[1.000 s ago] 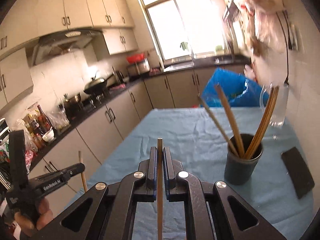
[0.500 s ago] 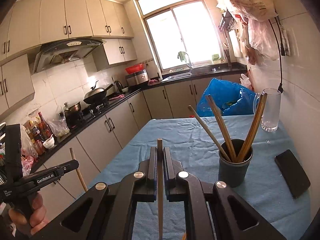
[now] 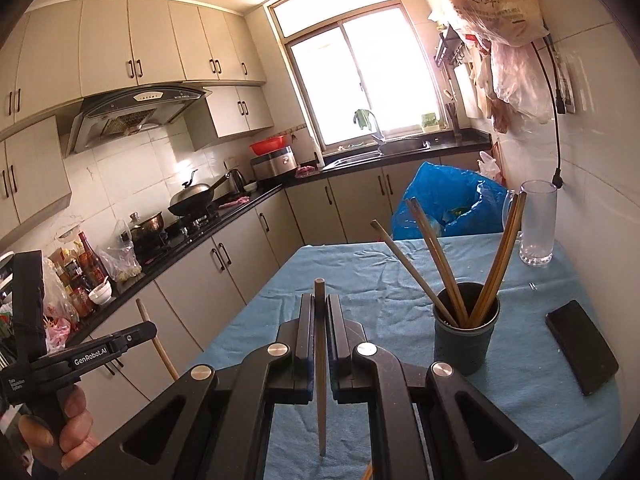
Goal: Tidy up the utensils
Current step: 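Lift the held chopsticks upright with both grippers and carry them toward the black cup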
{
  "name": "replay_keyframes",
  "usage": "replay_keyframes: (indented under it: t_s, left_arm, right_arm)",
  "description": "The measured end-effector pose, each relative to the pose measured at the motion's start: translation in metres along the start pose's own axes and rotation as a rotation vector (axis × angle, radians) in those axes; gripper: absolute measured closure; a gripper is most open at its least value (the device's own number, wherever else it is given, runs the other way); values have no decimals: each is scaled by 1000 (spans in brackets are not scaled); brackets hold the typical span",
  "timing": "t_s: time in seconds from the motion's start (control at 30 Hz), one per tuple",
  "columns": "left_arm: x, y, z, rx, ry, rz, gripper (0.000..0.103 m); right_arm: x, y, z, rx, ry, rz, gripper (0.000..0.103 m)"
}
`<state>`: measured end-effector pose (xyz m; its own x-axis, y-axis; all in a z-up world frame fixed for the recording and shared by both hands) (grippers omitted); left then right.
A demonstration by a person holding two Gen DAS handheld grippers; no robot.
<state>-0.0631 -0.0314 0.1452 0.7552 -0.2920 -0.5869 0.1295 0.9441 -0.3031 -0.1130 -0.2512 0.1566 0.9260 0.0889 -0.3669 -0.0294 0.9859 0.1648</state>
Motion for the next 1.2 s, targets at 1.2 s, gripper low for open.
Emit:
replay_keyframes:
  t_s: [1.2]
  left_arm:
    - [-16, -30, 11, 43, -17, -54, 97]
  right_arm:
    - [-40, -30, 11, 67, -75, -44, 97]
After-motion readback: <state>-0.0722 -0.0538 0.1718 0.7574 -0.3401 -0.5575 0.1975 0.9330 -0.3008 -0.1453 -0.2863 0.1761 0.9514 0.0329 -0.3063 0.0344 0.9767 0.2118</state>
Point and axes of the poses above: each gripper's, at about its wrist camera, not at the fingertips, and x roughly the way its jaws point, y to its left, z to its top, the point moved 5 cm from there along x, roughly the way its jaws point, and after that the axes turned 8 degrees about -x, right-handed, at the moved point
